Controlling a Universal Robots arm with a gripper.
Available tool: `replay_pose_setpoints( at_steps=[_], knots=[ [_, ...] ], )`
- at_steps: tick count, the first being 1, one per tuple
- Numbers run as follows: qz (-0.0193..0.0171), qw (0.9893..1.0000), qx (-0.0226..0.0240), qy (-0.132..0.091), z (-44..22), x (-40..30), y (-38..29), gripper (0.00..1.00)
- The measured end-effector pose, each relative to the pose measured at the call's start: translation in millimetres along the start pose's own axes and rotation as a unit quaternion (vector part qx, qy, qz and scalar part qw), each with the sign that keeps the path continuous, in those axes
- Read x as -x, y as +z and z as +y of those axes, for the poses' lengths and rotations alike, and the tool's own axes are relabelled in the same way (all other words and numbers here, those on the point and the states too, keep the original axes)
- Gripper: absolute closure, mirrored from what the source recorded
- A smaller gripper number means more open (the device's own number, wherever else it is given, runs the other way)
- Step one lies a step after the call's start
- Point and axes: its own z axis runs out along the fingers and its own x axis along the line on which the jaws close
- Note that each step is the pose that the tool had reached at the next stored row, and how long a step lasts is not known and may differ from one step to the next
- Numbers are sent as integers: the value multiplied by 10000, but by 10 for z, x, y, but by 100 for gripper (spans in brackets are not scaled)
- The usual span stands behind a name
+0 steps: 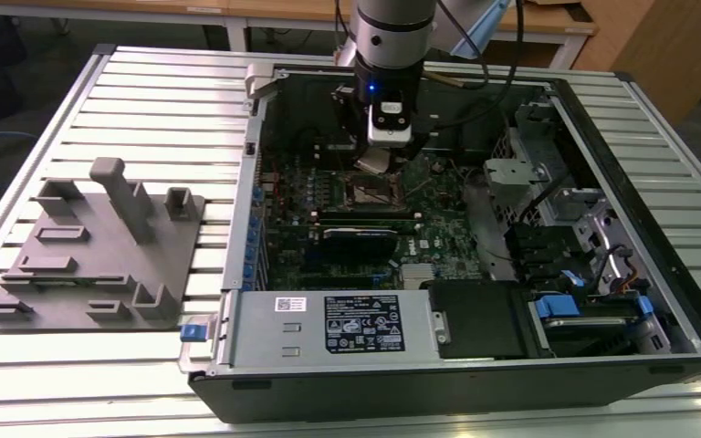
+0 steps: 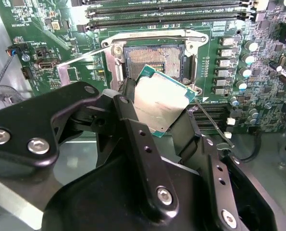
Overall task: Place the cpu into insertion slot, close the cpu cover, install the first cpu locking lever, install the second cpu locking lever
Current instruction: 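Place the cpu into insertion slot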
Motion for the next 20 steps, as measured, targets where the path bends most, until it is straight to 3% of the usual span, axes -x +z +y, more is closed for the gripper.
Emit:
replay_pose_setpoints(
  at_steps=[5,9,15,20],
  knots=[
    [-3,10000,0,26,0,0,1,46],
    [-29,9995,-2,324,0,0,4,46],
    [-32,9994,-2,351,0,0,5,46],
    [-49,9985,-3,543,-1,0,7,46]
  ],
)
